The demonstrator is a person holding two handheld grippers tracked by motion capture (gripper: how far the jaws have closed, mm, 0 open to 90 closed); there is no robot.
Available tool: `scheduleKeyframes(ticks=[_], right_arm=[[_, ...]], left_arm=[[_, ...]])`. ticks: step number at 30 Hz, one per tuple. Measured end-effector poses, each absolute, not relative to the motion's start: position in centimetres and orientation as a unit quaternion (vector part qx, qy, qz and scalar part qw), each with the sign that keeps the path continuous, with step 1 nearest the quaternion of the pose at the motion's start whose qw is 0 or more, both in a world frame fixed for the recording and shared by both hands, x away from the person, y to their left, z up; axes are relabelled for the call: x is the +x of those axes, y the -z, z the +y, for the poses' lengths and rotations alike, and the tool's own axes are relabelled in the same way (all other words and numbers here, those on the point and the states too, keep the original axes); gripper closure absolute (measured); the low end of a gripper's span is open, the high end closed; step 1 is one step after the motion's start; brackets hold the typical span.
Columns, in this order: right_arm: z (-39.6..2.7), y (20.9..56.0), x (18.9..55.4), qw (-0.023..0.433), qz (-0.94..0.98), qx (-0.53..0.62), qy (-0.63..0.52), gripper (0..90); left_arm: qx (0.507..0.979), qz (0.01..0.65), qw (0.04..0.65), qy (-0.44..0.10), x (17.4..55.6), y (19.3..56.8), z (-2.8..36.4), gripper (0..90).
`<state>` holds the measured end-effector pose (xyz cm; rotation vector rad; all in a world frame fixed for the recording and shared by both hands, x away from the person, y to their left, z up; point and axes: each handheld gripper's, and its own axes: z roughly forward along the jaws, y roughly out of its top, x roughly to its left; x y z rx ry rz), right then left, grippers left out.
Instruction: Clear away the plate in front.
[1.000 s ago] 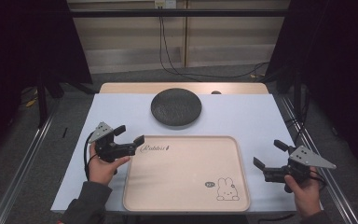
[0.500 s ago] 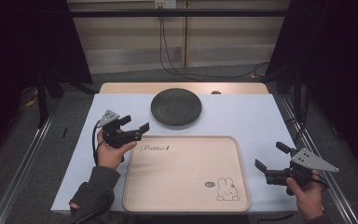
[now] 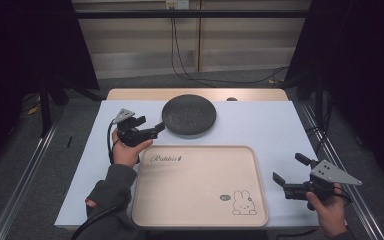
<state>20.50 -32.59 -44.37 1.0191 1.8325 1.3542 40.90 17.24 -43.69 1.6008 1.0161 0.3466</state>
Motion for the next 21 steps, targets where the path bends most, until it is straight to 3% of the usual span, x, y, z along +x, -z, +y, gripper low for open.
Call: scheduleKeyframes(ticks=[21], right_arm=[[-32.7,44.6,20.3,0.318,0.7,0.384,-0.511,0.0]], left_arm=[[0.684,0.463,0.544,-0.149,45.5,44.4,14.2,10.0]])
